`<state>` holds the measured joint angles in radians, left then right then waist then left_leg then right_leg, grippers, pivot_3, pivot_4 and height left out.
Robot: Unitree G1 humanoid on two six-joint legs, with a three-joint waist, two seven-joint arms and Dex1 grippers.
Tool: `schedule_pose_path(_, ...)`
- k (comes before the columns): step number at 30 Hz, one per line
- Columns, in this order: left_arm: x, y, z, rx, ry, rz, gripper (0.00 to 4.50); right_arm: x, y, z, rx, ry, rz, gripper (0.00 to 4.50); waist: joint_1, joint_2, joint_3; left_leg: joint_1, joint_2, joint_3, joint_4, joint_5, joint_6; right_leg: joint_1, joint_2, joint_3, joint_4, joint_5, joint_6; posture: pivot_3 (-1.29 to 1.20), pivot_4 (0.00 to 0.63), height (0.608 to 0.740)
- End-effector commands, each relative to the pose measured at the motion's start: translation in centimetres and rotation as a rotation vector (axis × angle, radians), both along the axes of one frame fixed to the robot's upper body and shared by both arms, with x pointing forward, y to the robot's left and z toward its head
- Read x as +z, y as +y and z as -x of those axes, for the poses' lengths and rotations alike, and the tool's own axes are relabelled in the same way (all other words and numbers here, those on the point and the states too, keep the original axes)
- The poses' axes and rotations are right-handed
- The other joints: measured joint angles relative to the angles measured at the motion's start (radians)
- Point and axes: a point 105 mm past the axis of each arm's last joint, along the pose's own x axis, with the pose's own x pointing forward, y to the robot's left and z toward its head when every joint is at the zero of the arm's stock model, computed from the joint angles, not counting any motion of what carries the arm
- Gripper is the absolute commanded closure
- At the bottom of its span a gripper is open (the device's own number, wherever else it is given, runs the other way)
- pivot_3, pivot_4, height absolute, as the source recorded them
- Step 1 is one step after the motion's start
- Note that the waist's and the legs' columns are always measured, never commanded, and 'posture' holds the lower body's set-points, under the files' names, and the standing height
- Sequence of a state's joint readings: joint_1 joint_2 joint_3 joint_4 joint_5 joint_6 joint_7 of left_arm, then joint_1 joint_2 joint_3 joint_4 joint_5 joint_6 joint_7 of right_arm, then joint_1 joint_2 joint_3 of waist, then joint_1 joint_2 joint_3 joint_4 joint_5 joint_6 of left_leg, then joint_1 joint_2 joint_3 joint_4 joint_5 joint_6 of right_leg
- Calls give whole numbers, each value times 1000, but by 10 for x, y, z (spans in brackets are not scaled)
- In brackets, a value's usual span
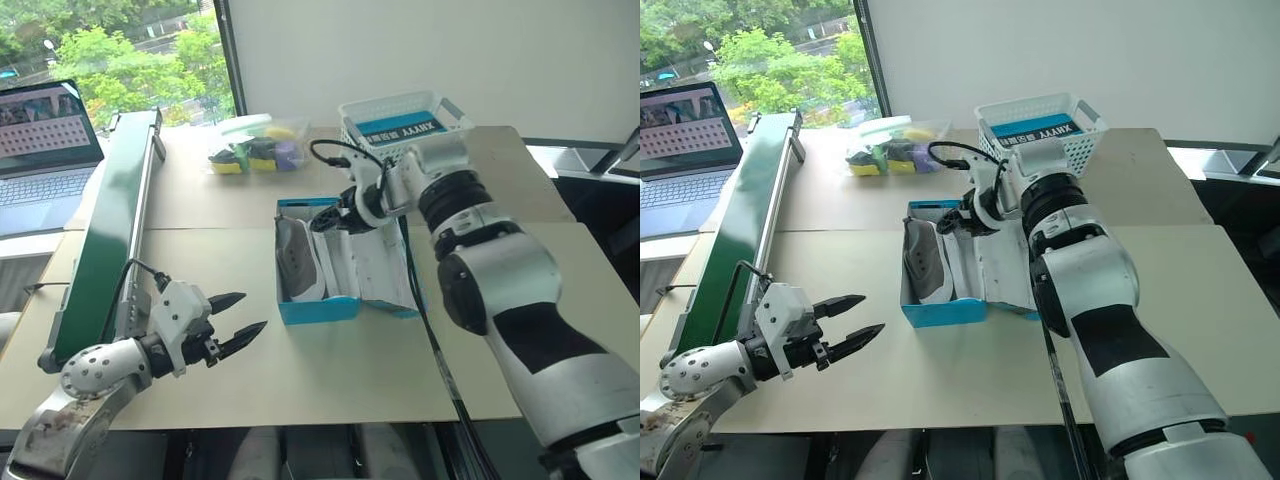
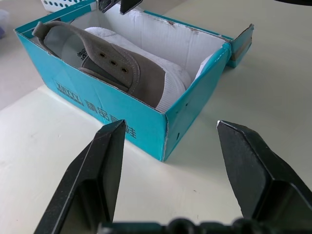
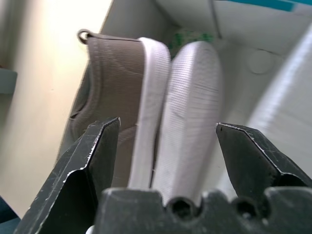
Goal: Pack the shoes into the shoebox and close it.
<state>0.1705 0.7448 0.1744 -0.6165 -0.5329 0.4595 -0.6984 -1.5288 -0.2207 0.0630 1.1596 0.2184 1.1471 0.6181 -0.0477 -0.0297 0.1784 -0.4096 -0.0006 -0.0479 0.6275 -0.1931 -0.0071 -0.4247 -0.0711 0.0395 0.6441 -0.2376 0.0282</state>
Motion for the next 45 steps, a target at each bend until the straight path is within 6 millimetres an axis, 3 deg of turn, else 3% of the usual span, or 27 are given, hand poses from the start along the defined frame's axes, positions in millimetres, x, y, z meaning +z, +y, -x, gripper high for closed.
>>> schedule_pose_path(1,5,-2,0,-25,-20,-6,1305,24,3,0,33,-72,-62,740,-2,0,0,0,0,0,0,0,0,0,0,0,0,0,0,0,150,737)
schedule_pose_path(4,6,-2,-1,-30,-22,-4,1305,26,7,6,72,-64,-96,1315,-4,0,0,0,0,0,0,0,0,0,0,0,0,0,0,0,150,737)
schedule_pose_path(5,6,-3,-2,-32,-21,-4,1305,27,9,8,94,-79,-103,1878,-4,0,0,0,0,0,0,0,0,0,0,0,1,0,0,0,150,737)
schedule_pose_path(6,6,-3,-2,-36,-21,-6,1305,28,10,10,112,-91,-111,2078,-3,0,0,0,0,0,0,0,0,0,0,0,1,0,0,0,150,737)
schedule_pose_path(9,6,-2,-3,-42,-20,-8,1305,32,16,27,206,-68,-209,3223,1,0,0,0,0,0,1,0,0,0,0,0,1,0,0,0,150,737)
schedule_pose_path(12,6,-2,-4,-43,-21,-7,1305,32,11,63,427,-114,-223,4182,9,0,0,-1,0,-1,1,0,0,0,0,-1,0,0,0,0,150,737)
schedule_pose_path(13,6,-2,-4,-44,-20,-7,1305,35,2,86,537,-97,-263,4472,13,1,0,-3,0,-3,2,0,0,0,-1,-3,0,0,1,0,150,737)
schedule_pose_path(16,4,-2,-4,-50,-14,-8,1305,33,-24,141,785,-32,-300,4472,24,1,2,-6,-2,-4,4,-1,1,0,-4,-5,-1,-1,2,0,150,737)
schedule_pose_path(18,3,-3,-4,-55,-11,-9,1305,25,-38,157,850,-10,-270,4472,23,2,2,-6,-2,-3,6,-2,2,1,-4,-5,-2,-1,3,0,150,737)
schedule_pose_path(21,3,-6,-5,-70,-8,-7,1305,-18,-60,169,854,39,-99,4472,17,1,1,-1,-1,-2,6,-2,3,4,-2,-4,-1,-1,3,0,150,737)
schedule_pose_path(23,3,-7,-6,-79,-8,-7,1305,-38,-64,169,836,32,-16,4472,11,1,1,2,0,0,6,-2,2,5,-2,-3,-1,-4,7,0,150,737)
schedule_pose_path(27,5,-8,-7,-102,-6,-9,1305,-87,-66,157,637,14,105,4472,5,0,1,2,0,2,8,-2,2,4,-1,1,2,-4,6,0,150,737)
schedule_pose_path(31,6,0,-8,-102,-5,-21,1305,-112,-73,143,353,-29,97,4472,13,0,1,-1,-1,2,9,-2,2,2,-2,2,3,-1,3,0,150,737)
schedule_pose_path(35,8,13,-14,-88,-8,-50,1305,-148,-100,146,2,-59,163,4472,29,-1,1,-2,-1,0,10,-2,2,2,-2,1,3,-1,3,0,150,737)
schedule_pose_path(37,10,13,-16,-94,-9,-50,1305,-162,-123,147,-161,-95,290,4472,34,-2,-1,-2,-2,0,10,-2,2,2,-3,1,3,-1,4,0,150,737)
schedule_pose_path(39,11,12,-17,-110,-8,-53,1305,-176,-134,159,-434,-43,223,4472,36,-9,-6,2,-1,1,10,-2,2,6,-2,1,3,-1,4,0,150,737)
schedule_pose_path(42,11,9,-19,-138,-5,-58,1305,-186,-141,168,-687,-11,114,4472,36,-9,-9,6,1,0,11,-2,2,13,-1,0,0,-6,12,0,150,737)
schedule_pose_path(45,12,6,-22,-160,-4,-58,1305,-195,-134,168,-935,105,-232,4472,38,-4,-9,12,4,0,11,-3,1,21,-4,0,-4,-9,8,0,150,737)
